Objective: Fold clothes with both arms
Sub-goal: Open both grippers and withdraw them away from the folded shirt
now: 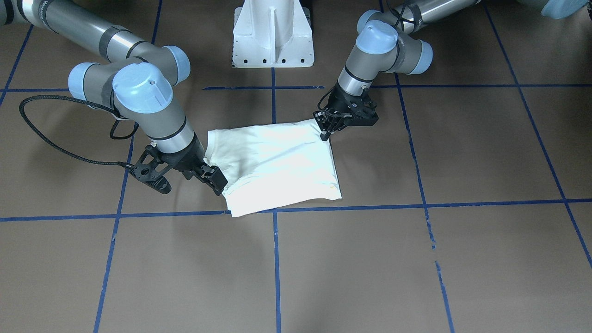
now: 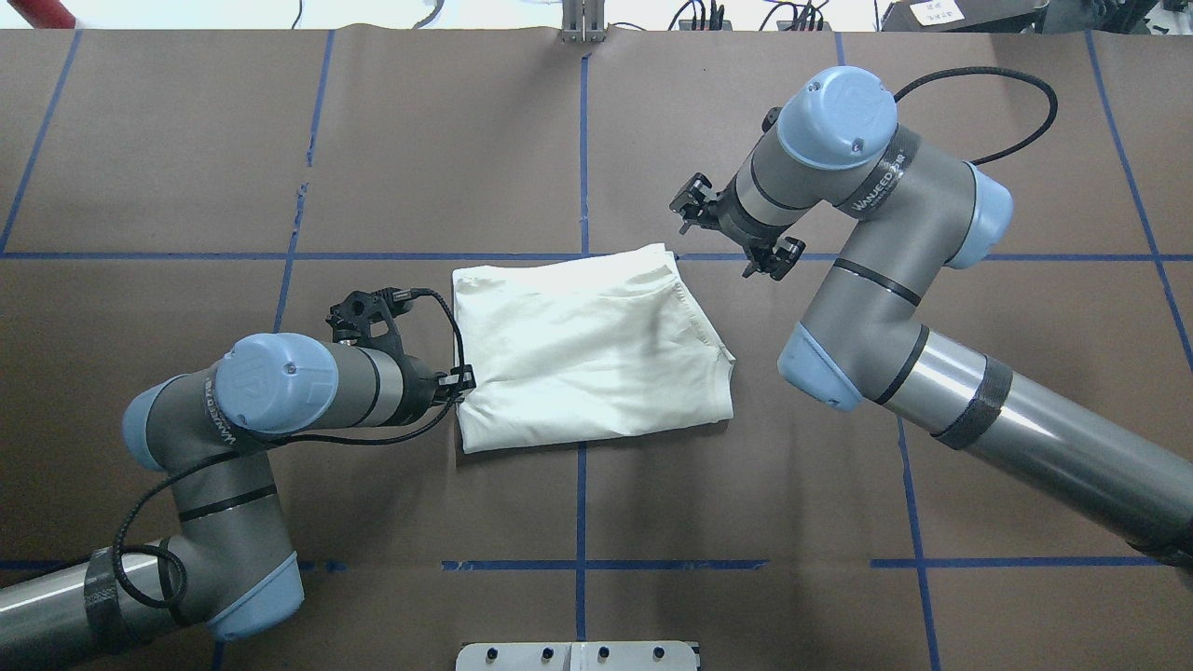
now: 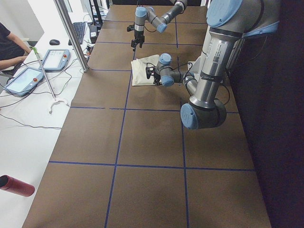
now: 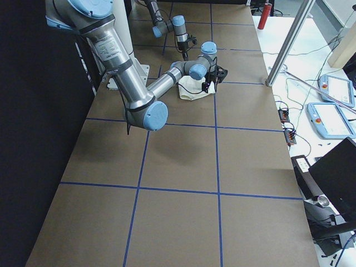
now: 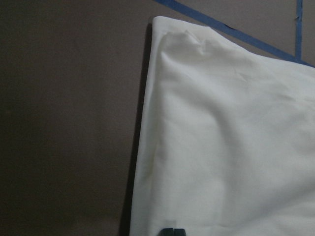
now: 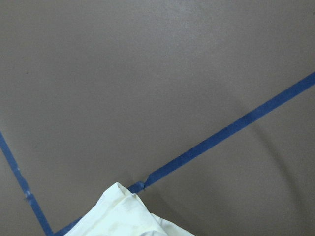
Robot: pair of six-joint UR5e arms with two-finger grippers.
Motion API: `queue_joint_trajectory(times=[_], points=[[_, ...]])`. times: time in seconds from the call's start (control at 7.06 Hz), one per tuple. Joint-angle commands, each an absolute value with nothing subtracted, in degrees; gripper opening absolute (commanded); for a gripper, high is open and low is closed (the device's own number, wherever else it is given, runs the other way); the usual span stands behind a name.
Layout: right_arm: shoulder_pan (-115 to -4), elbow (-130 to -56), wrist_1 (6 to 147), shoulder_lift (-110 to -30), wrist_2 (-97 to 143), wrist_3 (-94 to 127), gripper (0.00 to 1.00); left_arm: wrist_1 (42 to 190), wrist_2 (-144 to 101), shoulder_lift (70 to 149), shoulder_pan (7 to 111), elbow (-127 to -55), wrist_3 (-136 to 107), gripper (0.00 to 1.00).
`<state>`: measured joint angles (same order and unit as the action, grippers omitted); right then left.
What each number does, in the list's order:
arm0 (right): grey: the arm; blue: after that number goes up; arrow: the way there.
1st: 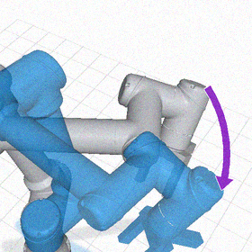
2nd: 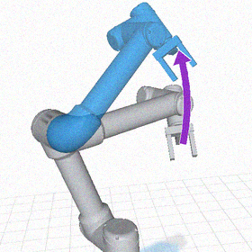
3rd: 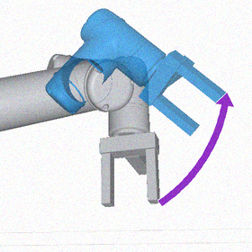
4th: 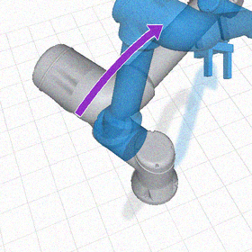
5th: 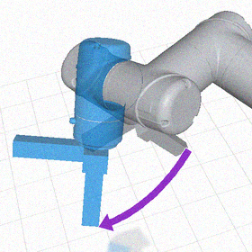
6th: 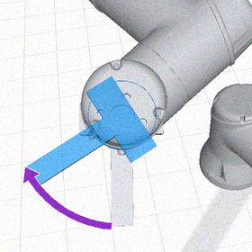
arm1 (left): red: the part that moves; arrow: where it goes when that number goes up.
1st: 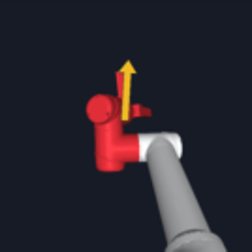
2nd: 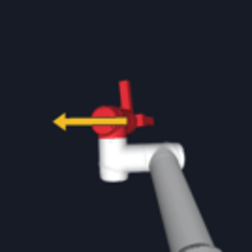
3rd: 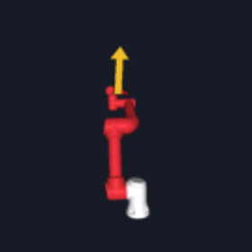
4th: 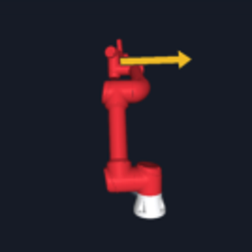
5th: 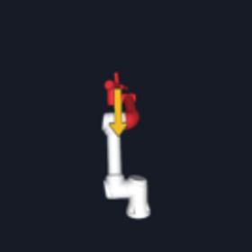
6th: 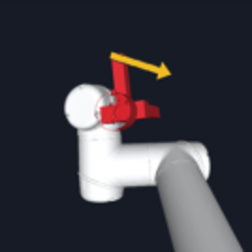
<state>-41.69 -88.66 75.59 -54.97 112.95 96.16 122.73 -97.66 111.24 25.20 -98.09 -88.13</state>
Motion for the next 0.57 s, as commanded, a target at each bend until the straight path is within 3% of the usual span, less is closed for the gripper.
queue_joint_trajectory(times=[0.0,0.14,0.43], points=[[-41.7,-88.7,75.6,-54.9,112.9,96.2,1.00,120.6,-98.2,110.0,27.7,-101.5,-84.9,0.00],[-41.7,-88.9,75.7,-55.4,113.1,96.2,1.00,117.0,-98.1,108.3,28.9,-104.8,-81.9,0.00],[-43.4,-98.3,76.6,-62.7,113.6,92.5,1.00,115.8,-98.6,100.8,34.3,-112.8,-71.3,0.00]])
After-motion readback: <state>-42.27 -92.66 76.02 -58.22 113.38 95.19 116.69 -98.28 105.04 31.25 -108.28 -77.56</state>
